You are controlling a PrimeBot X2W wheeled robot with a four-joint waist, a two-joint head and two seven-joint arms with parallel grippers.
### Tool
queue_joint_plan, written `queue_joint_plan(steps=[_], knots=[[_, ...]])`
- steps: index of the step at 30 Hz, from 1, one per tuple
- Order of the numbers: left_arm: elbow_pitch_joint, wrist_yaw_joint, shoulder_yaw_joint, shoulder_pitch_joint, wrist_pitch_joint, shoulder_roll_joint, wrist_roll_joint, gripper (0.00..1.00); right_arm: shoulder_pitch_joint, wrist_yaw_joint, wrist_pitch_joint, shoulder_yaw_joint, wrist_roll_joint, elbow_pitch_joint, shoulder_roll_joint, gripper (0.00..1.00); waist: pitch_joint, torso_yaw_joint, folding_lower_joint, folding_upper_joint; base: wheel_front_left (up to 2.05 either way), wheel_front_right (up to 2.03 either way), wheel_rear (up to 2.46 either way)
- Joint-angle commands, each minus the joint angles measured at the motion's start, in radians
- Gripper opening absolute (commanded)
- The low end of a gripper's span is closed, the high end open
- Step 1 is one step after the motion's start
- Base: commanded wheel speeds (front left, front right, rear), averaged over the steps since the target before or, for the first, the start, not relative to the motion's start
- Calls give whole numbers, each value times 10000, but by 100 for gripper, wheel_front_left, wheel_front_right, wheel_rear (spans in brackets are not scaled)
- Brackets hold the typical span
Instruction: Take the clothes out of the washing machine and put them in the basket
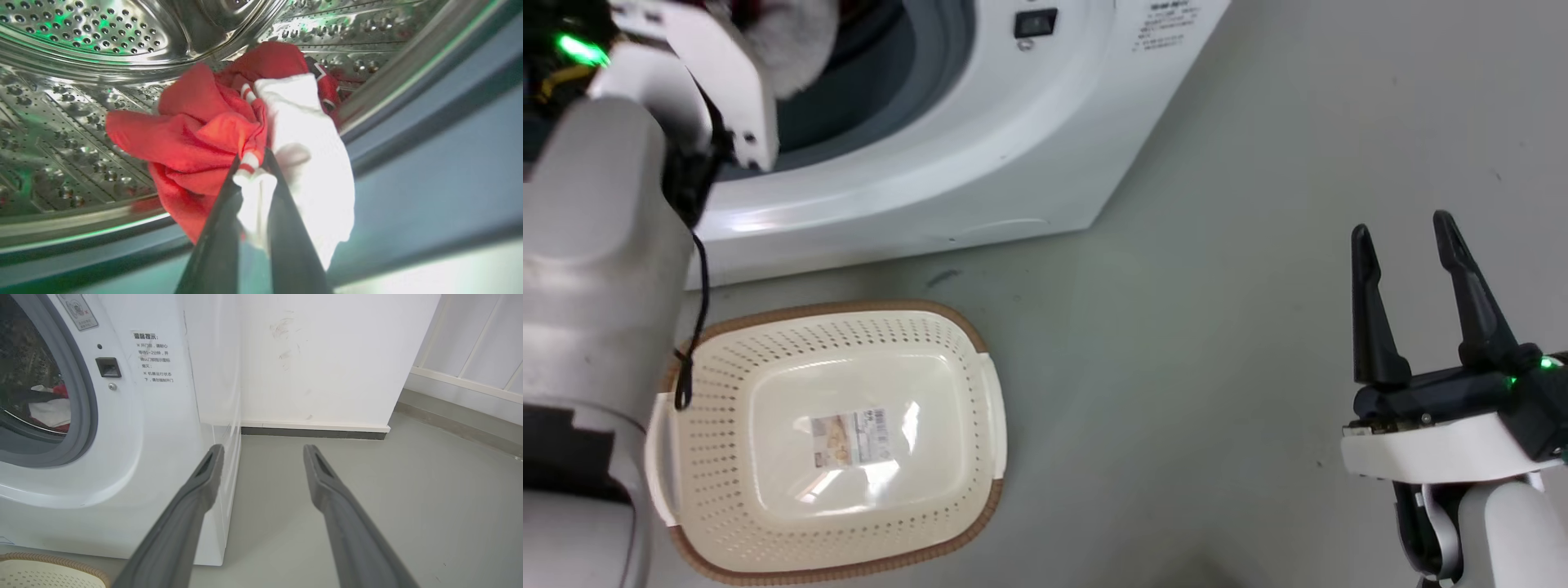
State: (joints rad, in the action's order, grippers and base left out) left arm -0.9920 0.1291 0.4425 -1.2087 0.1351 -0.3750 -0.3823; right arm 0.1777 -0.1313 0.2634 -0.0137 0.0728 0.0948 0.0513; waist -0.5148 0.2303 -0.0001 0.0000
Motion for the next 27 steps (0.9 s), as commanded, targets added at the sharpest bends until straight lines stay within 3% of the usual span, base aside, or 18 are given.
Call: queue_joint_plan(steps=[1,13,19,27], knots=[[248,3,8,515,-417,-2,-284,0,-203,10,23,30,-137,-52,-21,100,717,-543,1,0,0,0,0],[2014,-150,79,3088,-2725,68,-869,0,-937,9,23,83,-480,-205,-19,100,2146,-1211,1,0,0,0,0],[3790,-641,-87,4369,-3315,-161,-973,0,-1358,9,21,80,-538,-261,-19,100,2818,-1411,1,0,0,0,0],[7009,-1441,-272,6028,-3074,-746,-1049,0,-1835,9,22,81,-633,-334,-19,100,3557,-1623,1,0,0,0,0]])
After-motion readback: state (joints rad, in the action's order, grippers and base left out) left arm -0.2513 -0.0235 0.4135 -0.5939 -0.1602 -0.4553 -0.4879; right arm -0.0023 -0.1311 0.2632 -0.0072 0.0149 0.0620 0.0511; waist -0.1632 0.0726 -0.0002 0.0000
